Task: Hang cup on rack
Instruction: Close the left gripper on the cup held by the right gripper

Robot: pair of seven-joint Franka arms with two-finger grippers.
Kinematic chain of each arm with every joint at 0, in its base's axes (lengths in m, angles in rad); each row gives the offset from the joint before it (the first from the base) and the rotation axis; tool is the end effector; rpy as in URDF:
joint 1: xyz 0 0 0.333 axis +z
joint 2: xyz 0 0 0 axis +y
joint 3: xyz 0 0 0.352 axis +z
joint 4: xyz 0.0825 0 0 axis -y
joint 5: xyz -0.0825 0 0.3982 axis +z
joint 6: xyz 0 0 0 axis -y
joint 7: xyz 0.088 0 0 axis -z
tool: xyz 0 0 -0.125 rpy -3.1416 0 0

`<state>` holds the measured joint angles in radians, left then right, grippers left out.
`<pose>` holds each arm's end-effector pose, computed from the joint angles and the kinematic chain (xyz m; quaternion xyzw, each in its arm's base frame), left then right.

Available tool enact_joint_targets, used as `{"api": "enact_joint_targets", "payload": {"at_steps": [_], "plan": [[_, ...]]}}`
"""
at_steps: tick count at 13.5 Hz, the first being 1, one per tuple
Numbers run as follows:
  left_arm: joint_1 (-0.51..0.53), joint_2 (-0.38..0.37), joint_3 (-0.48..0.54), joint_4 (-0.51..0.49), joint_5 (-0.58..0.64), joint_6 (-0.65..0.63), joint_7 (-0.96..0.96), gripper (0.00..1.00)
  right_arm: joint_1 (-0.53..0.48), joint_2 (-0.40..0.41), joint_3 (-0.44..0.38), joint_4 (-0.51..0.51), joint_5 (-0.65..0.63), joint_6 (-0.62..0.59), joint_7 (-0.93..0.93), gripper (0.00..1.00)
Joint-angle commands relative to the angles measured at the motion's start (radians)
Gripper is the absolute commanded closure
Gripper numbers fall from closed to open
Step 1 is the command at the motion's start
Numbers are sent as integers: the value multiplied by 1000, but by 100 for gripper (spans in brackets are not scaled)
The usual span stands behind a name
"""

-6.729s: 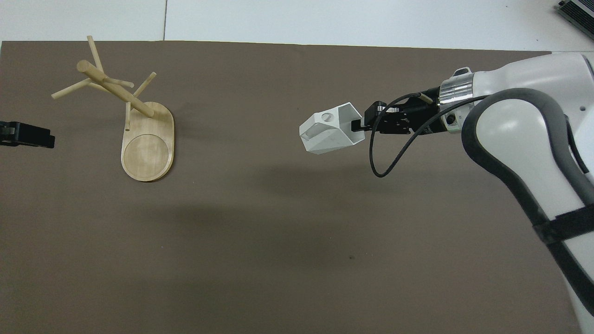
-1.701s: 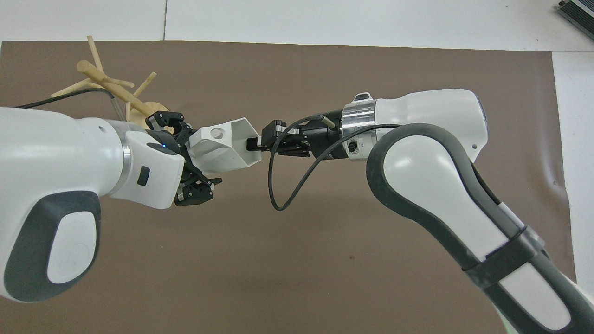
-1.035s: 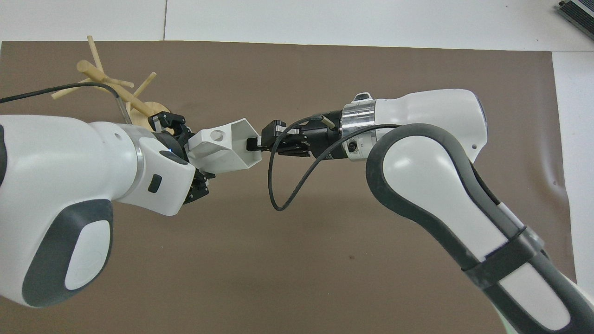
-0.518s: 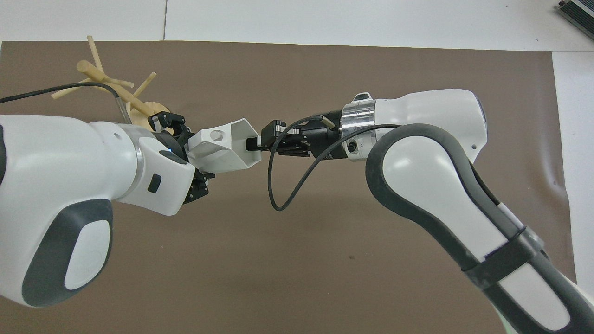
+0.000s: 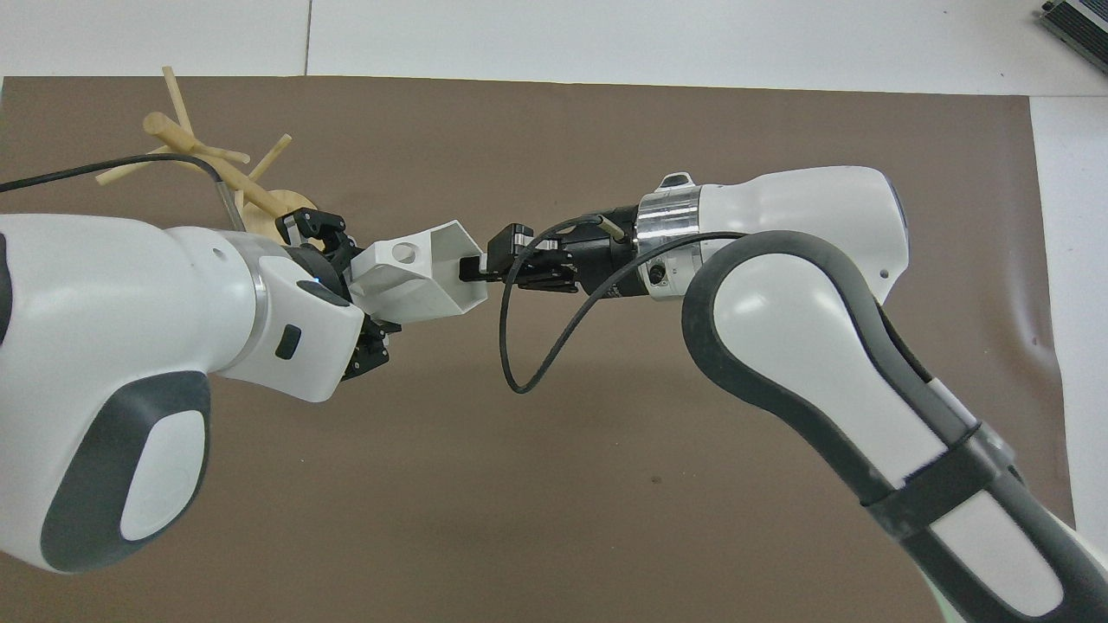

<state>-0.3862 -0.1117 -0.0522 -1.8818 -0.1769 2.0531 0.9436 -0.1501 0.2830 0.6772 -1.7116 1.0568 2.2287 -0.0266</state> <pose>0.5094 -0.2539 0.5995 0.7788 -0.6061 0.1561 0.0427 0.5989 0.3395 0.5248 -0.8513 0.0332 0.0207 0.5232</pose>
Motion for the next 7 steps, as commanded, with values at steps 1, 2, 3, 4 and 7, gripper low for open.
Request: {"api": "enact_joint_targets", "payload": {"at_steps": [1, 2, 3, 4, 7], "plan": [[-10, -5, 8, -20, 22, 33, -9, 100, -3, 1, 18, 15, 3, 15, 24, 100], [-10, -5, 8, -20, 22, 33, -9, 100, -3, 1, 18, 15, 3, 15, 24, 100], [-10, -5, 8, -20, 22, 33, -9, 100, -3, 1, 18, 15, 3, 15, 24, 100], [-10, -5, 8, -20, 22, 33, -9, 100, -3, 1, 18, 15, 8, 22, 25, 93], [-10, -3, 8, -11, 22, 30, -9, 100, 0, 1, 24, 15, 12, 41, 53, 0]]}}
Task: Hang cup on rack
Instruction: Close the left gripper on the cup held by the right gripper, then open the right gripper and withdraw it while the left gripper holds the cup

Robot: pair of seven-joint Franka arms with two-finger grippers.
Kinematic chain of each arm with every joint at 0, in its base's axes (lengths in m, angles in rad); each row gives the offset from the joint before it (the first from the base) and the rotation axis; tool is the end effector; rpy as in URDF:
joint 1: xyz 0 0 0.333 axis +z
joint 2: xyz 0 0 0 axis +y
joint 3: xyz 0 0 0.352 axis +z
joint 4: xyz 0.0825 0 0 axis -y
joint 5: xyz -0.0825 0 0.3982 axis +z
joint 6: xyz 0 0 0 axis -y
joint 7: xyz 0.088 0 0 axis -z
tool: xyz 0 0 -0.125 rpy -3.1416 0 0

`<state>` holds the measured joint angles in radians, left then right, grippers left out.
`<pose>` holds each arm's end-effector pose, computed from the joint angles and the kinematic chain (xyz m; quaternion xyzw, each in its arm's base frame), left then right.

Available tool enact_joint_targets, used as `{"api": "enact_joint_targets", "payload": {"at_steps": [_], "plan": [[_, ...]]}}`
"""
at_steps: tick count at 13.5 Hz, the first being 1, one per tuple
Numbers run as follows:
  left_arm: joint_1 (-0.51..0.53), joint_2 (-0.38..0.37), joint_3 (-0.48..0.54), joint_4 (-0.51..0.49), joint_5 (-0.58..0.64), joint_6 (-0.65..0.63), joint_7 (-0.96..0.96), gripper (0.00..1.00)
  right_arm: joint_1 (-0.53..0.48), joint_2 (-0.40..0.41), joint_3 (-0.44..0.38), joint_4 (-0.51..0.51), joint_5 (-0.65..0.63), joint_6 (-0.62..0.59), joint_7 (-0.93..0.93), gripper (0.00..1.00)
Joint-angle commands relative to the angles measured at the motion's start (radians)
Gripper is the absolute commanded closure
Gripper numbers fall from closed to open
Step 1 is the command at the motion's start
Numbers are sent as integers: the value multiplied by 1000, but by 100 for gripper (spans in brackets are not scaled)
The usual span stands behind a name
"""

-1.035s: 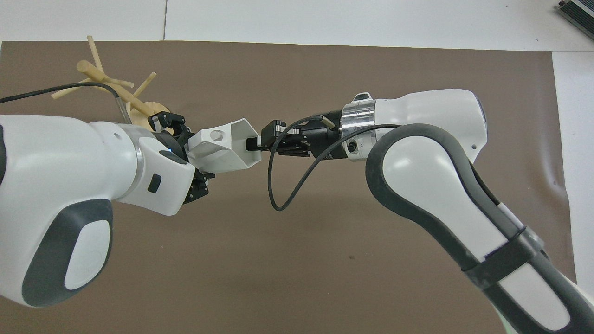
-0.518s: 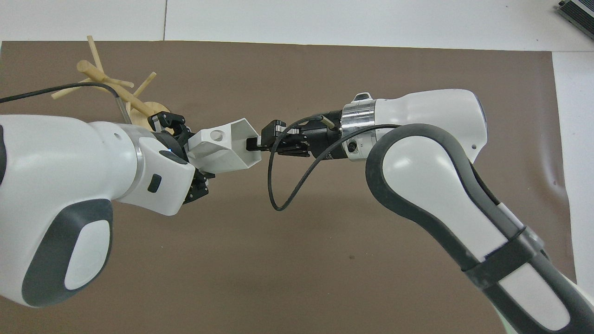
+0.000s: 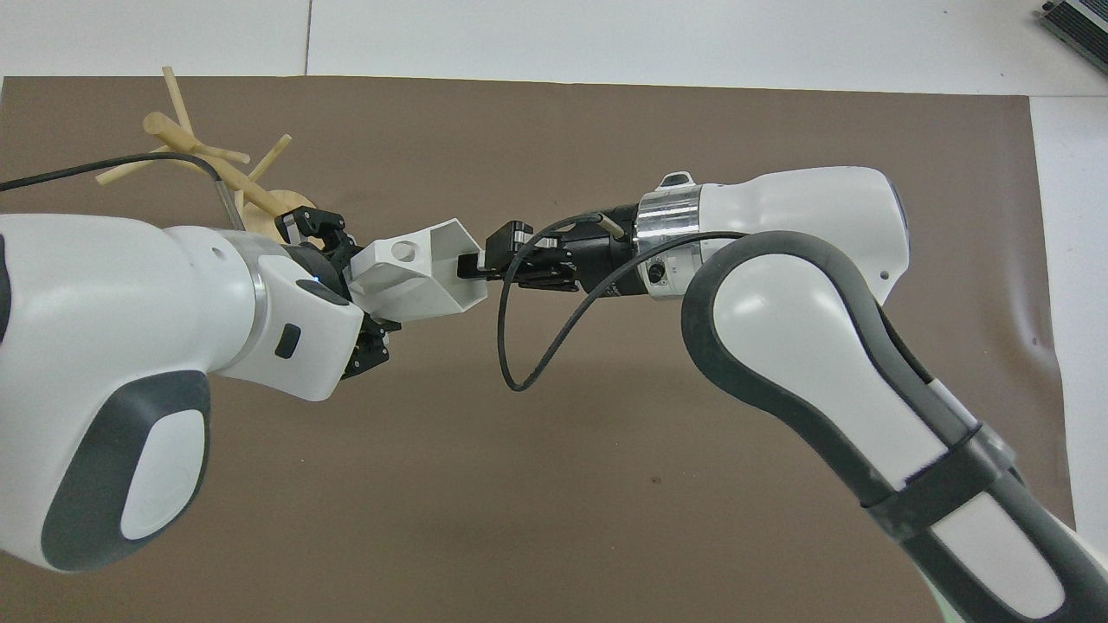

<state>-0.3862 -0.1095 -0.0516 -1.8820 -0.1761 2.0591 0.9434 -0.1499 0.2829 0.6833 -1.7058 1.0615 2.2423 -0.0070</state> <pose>0.5107 -0.2539 0.5988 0.7790 -0.6054 0.1578 0.0418 0.5994 0.3417 0.5292 -0.8491 0.0428 0.0199 0.5262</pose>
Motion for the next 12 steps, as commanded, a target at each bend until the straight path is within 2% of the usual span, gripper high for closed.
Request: {"api": "enact_joint_targets", "payload": {"at_steps": [1, 6, 8, 10, 12], "plan": [[-10, -4, 7, -11, 20, 24, -9, 100, 0, 1, 19, 9, 8, 34, 33, 0], [-7, -4, 9, -11, 20, 24, -24, 100, 0, 1, 19, 9, 8, 34, 33, 0], [0, -6, 15, -12, 20, 13, -89, 100, -2, -1, 13, 11, -9, 37, 24, 0], [23, -7, 15, -20, 21, -3, -188, 100, -5, -7, -46, 18, -82, 37, 19, 0], [44, -12, 16, -22, 21, -40, -285, 100, -5, -7, -109, 34, -222, 37, 16, 0]]}}
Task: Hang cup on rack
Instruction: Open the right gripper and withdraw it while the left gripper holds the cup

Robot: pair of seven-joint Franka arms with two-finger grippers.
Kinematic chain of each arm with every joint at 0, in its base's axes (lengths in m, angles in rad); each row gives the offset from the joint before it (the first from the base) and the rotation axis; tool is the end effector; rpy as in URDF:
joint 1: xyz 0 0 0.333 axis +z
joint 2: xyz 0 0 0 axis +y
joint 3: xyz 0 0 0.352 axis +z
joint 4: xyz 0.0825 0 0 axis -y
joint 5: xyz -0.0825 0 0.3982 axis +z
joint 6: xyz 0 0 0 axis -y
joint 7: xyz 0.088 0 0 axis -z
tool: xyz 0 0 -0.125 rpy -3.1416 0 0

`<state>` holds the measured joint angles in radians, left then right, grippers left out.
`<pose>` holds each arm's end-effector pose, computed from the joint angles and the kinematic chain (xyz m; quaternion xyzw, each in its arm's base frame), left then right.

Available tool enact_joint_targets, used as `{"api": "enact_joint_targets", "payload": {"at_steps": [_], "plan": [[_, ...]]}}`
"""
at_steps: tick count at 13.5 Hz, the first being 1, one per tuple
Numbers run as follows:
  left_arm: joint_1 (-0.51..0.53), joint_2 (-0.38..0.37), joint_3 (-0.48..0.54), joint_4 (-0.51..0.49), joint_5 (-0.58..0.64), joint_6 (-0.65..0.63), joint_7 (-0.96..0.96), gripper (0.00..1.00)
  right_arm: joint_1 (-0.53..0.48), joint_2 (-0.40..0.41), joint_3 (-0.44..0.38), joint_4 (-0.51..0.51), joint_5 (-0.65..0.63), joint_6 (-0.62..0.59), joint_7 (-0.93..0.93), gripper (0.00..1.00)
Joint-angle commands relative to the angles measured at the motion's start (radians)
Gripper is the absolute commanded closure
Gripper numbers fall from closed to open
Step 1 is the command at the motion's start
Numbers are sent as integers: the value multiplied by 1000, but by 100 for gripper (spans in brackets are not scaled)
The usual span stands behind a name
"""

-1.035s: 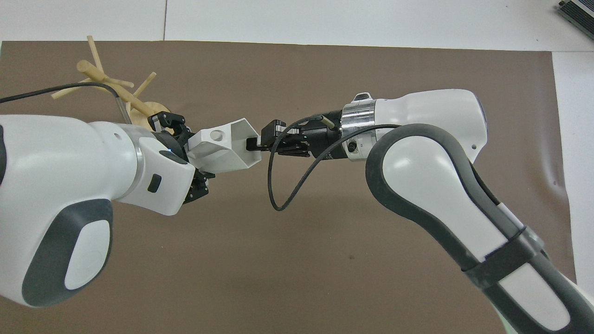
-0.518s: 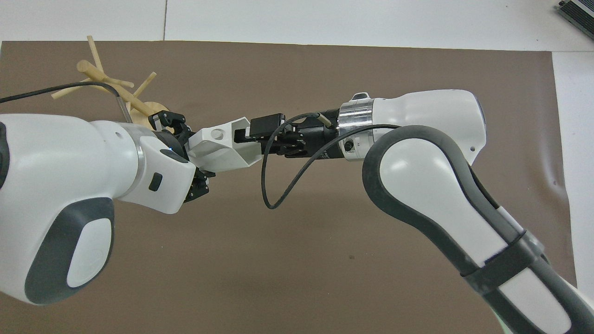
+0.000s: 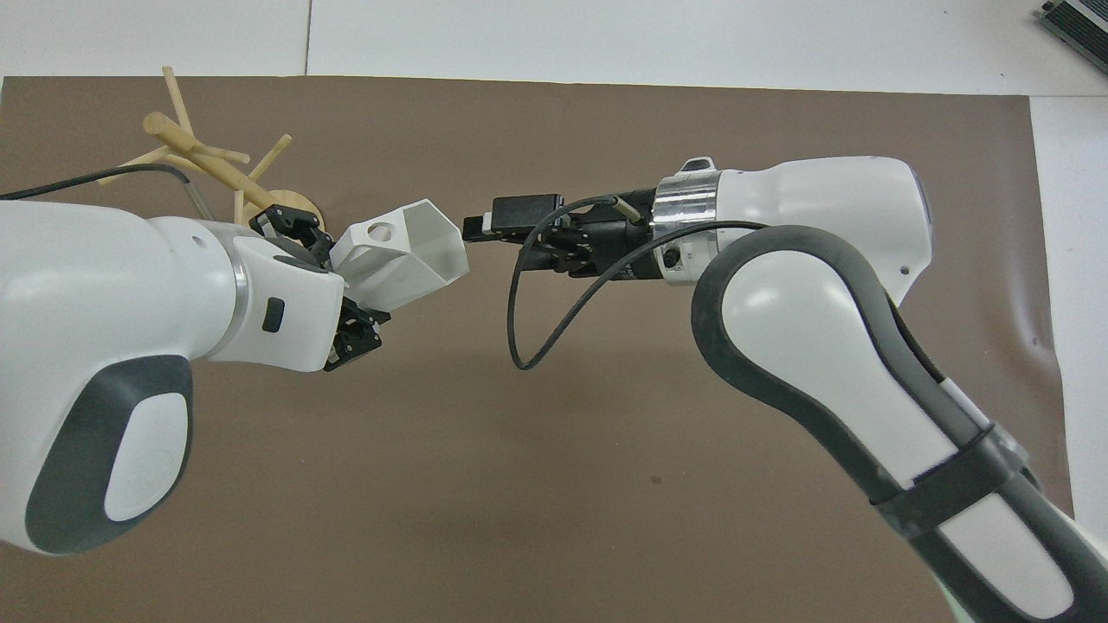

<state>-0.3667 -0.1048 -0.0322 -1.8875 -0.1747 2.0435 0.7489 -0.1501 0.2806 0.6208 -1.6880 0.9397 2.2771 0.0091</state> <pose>0.5196 -0.2333 0.5915 0.8454 -0.5118 0.1416 0.0567 0.6255 0.3025 0.5298 -0.8749 0.0488 -0.0312 0.4808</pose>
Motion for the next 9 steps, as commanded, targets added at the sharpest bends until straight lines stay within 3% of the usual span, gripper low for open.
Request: {"api": "enact_joint_targets", "payload": {"at_steps": [1, 5, 9], "plan": [[35, -19, -3, -21, 21, -38, -117, 100, -5, -6, -70, 16, -180, 2, 2, 0], [80, -23, -3, -38, 30, -36, -332, 100, -5, -27, -142, 2, -595, -25, 18, 0], [111, -4, -2, -39, 99, -51, -463, 100, -5, -58, -219, 11, -846, -213, 92, 0]]}}
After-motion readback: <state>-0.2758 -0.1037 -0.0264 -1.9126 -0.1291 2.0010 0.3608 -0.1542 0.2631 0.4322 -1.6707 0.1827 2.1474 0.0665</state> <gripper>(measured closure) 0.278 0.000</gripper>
